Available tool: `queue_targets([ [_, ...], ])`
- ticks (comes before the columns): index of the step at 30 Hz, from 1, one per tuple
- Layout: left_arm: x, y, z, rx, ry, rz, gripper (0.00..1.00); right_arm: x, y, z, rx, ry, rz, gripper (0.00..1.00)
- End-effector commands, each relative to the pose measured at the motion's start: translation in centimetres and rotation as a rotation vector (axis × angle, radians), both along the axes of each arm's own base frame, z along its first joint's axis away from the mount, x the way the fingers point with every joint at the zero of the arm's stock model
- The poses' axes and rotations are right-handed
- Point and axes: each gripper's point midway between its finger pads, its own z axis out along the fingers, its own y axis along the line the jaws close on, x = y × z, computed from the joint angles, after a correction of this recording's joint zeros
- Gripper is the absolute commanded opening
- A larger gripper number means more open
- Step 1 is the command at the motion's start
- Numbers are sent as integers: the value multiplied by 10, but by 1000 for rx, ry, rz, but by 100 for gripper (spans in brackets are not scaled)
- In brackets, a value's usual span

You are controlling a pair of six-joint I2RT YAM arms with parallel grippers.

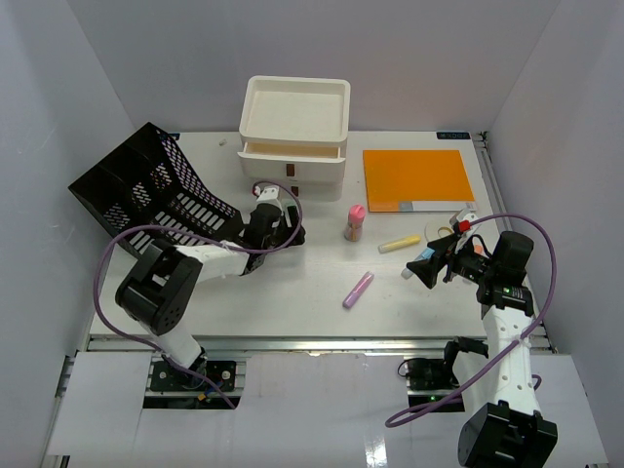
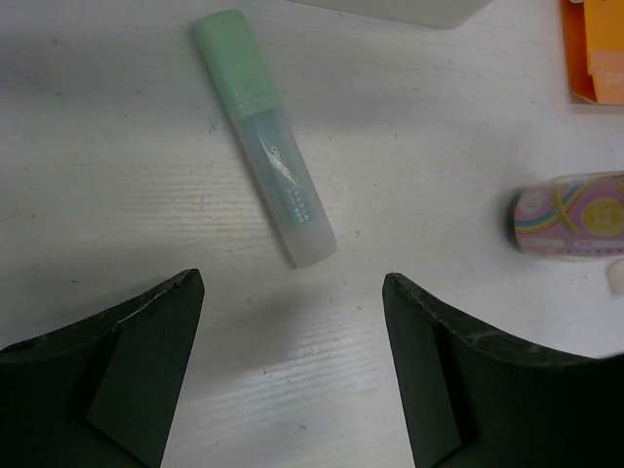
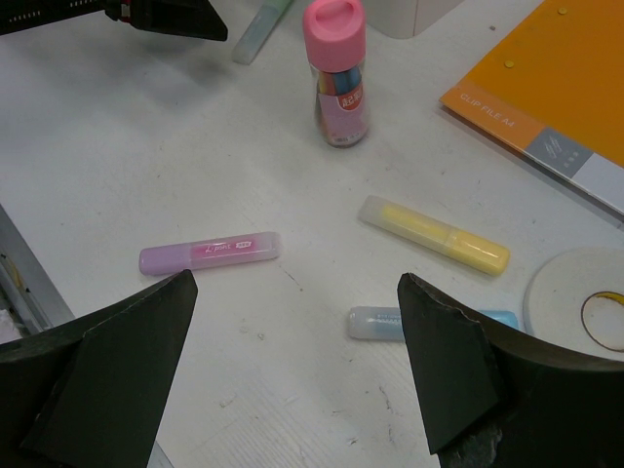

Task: Organize the desk

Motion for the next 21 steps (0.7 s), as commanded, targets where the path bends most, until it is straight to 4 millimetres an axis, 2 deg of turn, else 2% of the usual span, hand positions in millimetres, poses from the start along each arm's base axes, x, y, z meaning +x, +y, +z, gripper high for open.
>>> queue_targets([
  [1,27,-1,15,17,-108,108,85,3,1,9,-10,-48,18,90],
  [9,49,-3,-1,101,-130,186,83,3,1,10,-10,-49,18,90],
  [16,58,-8,-11,164,-125,202,80,3,1,10,-10,-50,20,90],
  [21,49,-4,-25,200,-96,198,66,3,1,11,-11,-54,19,90],
])
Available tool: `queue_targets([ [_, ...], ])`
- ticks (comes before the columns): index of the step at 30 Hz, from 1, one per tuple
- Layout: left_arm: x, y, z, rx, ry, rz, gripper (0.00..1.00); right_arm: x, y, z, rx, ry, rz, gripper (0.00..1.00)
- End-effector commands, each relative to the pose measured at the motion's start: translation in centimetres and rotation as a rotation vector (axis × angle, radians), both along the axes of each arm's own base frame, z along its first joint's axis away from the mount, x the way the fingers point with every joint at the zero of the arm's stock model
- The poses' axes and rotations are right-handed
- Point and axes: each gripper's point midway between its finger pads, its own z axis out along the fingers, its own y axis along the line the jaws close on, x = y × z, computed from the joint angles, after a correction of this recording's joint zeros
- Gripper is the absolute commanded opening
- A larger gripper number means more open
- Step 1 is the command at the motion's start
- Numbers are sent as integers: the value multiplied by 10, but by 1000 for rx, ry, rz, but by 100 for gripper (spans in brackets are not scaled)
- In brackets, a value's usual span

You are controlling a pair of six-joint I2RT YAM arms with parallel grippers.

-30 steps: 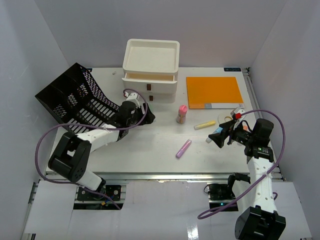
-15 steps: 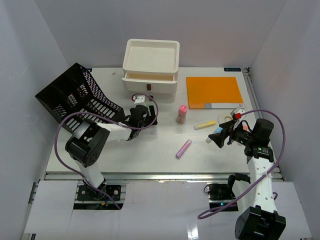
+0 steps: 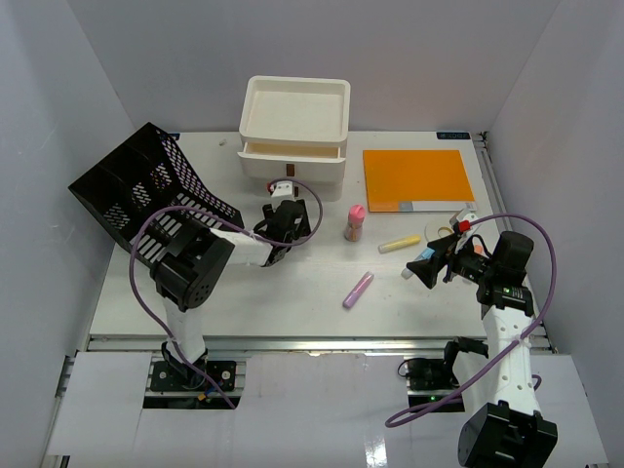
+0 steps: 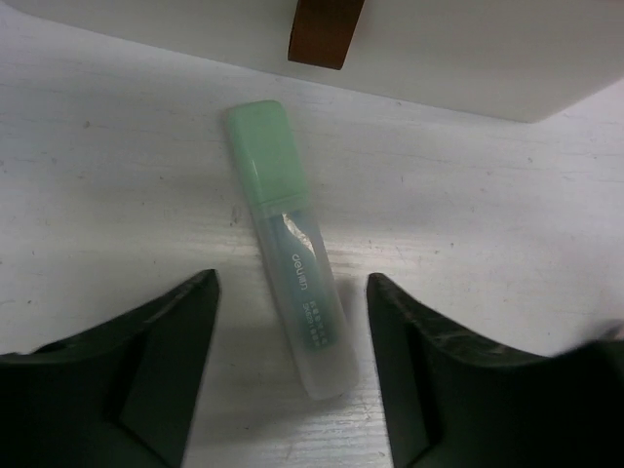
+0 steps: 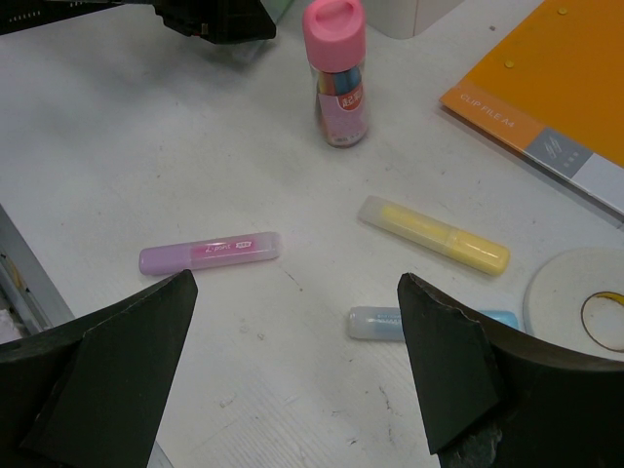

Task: Organize the desk

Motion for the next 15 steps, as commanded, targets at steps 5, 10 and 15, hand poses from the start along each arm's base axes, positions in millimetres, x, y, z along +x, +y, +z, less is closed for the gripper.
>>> queue_targets([
  [5,-8,7,-18,83,41,5,54,3,1,12,-13,-59,19,90],
  [10,-13,7,-30,120,78,-19,46,3,1,12,-16,-63,16,90],
  [15,-22,3,-29,109,93,-66,40,2,1,14,-18,-70,14,90],
])
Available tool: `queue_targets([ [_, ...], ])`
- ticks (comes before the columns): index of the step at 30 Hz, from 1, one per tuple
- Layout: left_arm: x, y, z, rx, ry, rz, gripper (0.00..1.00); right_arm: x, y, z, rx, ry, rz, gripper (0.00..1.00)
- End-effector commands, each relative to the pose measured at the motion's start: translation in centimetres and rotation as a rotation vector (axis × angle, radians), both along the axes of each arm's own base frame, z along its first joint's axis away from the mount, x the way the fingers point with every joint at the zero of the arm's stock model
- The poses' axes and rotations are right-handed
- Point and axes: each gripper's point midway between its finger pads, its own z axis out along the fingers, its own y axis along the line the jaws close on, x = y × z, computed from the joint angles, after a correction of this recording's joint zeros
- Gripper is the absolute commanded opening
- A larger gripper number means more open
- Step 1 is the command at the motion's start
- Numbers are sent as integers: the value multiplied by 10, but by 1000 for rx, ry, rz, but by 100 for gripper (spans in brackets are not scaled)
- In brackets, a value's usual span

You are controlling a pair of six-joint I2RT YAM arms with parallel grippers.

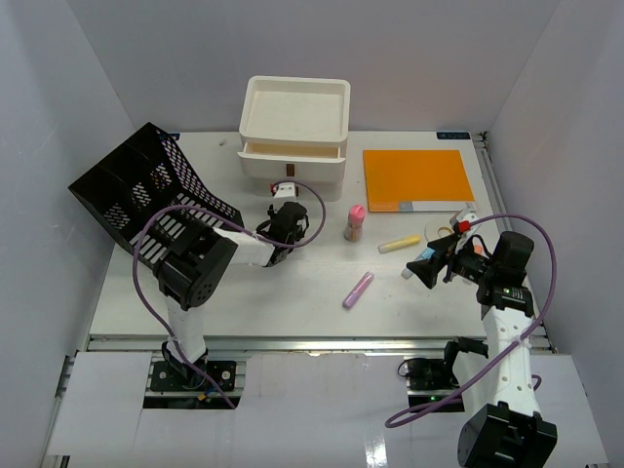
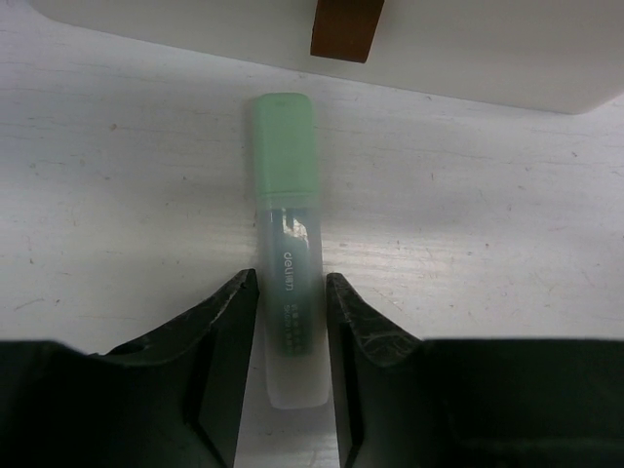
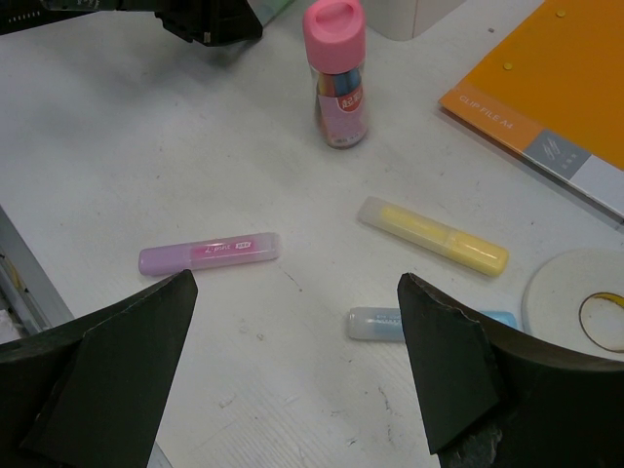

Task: Organize the desk

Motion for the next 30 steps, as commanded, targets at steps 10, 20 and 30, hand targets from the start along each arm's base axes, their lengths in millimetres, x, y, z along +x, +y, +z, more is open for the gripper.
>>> queue_targets([
  [10,-72,-31,36,-82,42,-409,11,2,0,16,-20,-78,10,90],
  [20,-148,-33,144,-408,-53,-567,0,1,1,18,-19,-83,13,90],
  [30,-123,-5,282,-668,-252,-294,0,2,1,17,-15,-77,12,90],
])
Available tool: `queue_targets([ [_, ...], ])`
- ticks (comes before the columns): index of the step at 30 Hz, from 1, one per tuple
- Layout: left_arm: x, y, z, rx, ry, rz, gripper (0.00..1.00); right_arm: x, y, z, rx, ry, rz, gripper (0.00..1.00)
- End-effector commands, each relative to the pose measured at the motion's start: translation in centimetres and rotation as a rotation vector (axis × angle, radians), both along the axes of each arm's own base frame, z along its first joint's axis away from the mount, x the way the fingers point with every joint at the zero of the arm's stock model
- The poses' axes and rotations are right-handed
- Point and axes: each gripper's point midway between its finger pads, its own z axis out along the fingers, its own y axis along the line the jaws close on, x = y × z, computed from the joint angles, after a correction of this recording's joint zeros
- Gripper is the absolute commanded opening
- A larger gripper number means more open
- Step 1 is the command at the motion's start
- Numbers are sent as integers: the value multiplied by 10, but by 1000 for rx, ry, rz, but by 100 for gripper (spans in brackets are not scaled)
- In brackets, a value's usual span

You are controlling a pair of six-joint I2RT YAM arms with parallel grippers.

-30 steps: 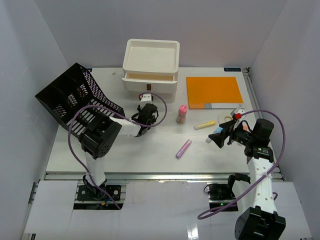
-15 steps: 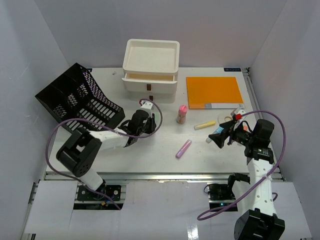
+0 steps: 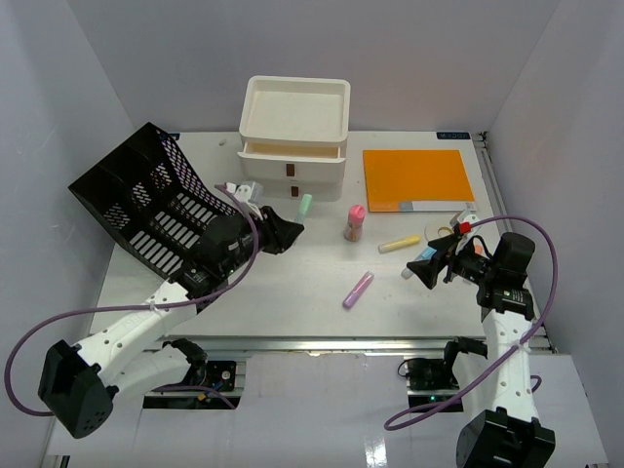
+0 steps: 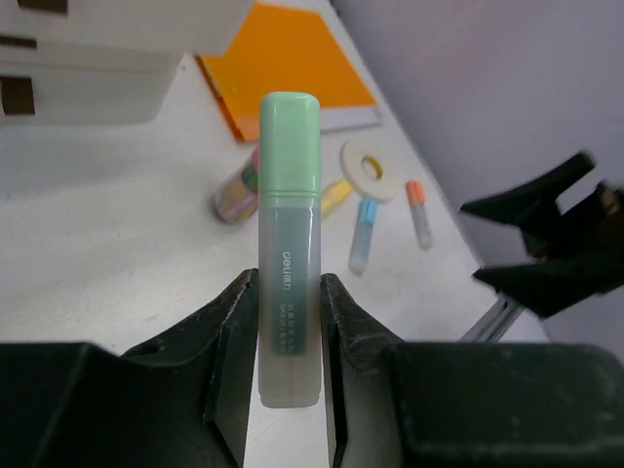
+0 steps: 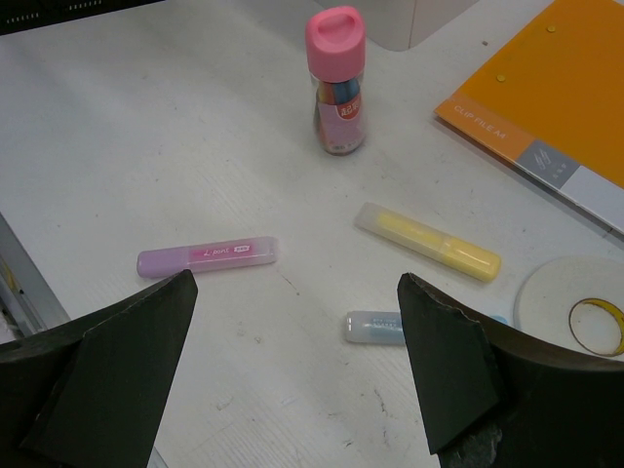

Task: Organize the desk

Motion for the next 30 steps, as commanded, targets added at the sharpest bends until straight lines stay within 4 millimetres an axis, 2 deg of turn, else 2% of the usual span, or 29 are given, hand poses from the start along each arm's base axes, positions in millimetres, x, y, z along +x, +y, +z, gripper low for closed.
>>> queue_targets([
  [1,36,20,62,-166,49,235,0,3,1,11,-8,-49,12,90],
  [4,68,29,71,-232,169,395,0,4,0,12,-8,-50,11,90],
  [6,90,28,100,-342,234,471,0,3,1,12,-8,-51,12,90],
  [7,101,28,89,-331,281,502,0,3,1,12,-7,-52,11,90],
  [9,114,30,100,-402,356,553,0,3,1,13,-8,-55,13,90],
  [12,132,29,99,-457,471,621,0,2,1,14,-7,-58,15,90],
  [14,139,29,81,-443,552,667,0,2,2,15,-5,-59,15,90],
  [16,144,31,80,-480,609,703,0,1,2,15,-3,-60,20,90],
  [17,143,31,71,-460,633,712,0,1,2,15,-2,-58,20,90],
  [25,155,33,60,-493,750,771,0,-1,4,17,2,-66,29,90],
  [30,166,33,43,-502,801,814,0,-1,3,19,-4,-76,22,90],
])
